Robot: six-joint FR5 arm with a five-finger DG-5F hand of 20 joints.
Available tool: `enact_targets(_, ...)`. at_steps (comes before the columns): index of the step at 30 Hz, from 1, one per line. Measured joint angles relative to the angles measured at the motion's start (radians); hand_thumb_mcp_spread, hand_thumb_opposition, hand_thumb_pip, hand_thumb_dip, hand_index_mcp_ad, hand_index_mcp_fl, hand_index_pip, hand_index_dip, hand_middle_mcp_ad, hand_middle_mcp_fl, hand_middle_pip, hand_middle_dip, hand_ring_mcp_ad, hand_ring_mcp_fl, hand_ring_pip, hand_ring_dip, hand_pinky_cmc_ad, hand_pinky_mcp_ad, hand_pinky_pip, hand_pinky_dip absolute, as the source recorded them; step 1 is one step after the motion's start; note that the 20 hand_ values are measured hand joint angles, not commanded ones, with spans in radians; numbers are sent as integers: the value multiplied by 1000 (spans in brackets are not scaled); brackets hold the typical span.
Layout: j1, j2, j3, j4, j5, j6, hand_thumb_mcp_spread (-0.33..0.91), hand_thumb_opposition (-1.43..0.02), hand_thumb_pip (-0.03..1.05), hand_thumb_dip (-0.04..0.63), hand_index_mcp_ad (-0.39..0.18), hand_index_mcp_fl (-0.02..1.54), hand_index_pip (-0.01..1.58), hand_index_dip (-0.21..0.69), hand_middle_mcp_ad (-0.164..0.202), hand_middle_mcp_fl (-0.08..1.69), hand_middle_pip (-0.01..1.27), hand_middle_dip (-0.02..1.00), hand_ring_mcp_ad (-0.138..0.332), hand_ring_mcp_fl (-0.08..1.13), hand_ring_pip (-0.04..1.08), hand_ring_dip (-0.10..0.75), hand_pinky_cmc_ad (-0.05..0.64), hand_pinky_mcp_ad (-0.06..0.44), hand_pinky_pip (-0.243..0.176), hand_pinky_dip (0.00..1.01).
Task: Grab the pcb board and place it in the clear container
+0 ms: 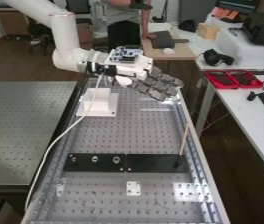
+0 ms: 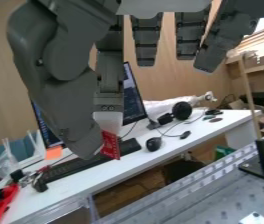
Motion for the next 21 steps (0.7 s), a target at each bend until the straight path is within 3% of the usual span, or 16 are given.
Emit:
enact_targets(8, 4, -45, 58, -84, -152, 50, 480, -939, 614, 251, -61, 518, 1539, 145, 80, 37, 131, 106, 222, 0, 84, 14, 321, 180, -93, 361)
enact_targets(21, 7, -130, 114, -127, -207, 108, 475, -937, 609, 251, -70, 520, 1536, 141, 80, 37, 131, 106, 220, 0, 84, 14, 316, 180, -93, 333)
